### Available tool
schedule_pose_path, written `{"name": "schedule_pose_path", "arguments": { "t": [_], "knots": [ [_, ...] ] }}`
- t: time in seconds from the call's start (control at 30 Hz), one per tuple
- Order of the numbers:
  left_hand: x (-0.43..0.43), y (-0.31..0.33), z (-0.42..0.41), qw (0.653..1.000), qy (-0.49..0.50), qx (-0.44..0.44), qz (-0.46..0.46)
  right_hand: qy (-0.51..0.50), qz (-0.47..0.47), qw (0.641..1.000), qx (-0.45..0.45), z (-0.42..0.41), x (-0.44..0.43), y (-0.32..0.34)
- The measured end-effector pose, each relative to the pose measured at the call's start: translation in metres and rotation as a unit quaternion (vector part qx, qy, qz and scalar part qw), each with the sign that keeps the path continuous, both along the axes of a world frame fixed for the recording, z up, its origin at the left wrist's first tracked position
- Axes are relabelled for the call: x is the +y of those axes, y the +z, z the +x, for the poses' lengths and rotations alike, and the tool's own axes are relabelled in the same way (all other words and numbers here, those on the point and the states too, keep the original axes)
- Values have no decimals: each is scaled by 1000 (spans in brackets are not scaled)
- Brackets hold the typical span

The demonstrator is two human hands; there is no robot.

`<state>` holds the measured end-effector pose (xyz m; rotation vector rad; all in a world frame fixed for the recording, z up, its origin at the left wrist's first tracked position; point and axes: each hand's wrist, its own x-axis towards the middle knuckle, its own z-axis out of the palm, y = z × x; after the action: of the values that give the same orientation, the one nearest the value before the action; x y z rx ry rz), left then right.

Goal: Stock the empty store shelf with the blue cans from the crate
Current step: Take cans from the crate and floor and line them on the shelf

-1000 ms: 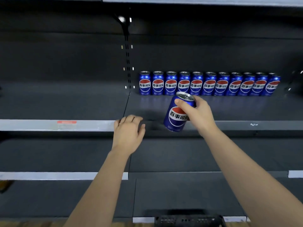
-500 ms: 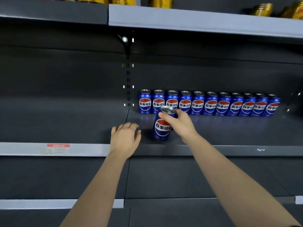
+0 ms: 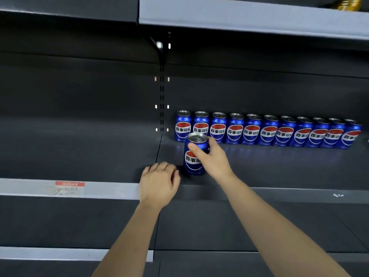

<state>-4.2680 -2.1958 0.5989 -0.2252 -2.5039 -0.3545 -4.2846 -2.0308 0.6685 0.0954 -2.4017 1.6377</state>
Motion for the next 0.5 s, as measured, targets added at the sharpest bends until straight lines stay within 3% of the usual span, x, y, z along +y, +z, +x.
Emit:
{"name": "schedule_pose_path", "arguments": {
  "t": [0.5],
  "knots": [
    [2, -3, -4, 1000, 17, -6, 26, -31, 63, 997, -44, -23, -6, -19]
  ]
}}
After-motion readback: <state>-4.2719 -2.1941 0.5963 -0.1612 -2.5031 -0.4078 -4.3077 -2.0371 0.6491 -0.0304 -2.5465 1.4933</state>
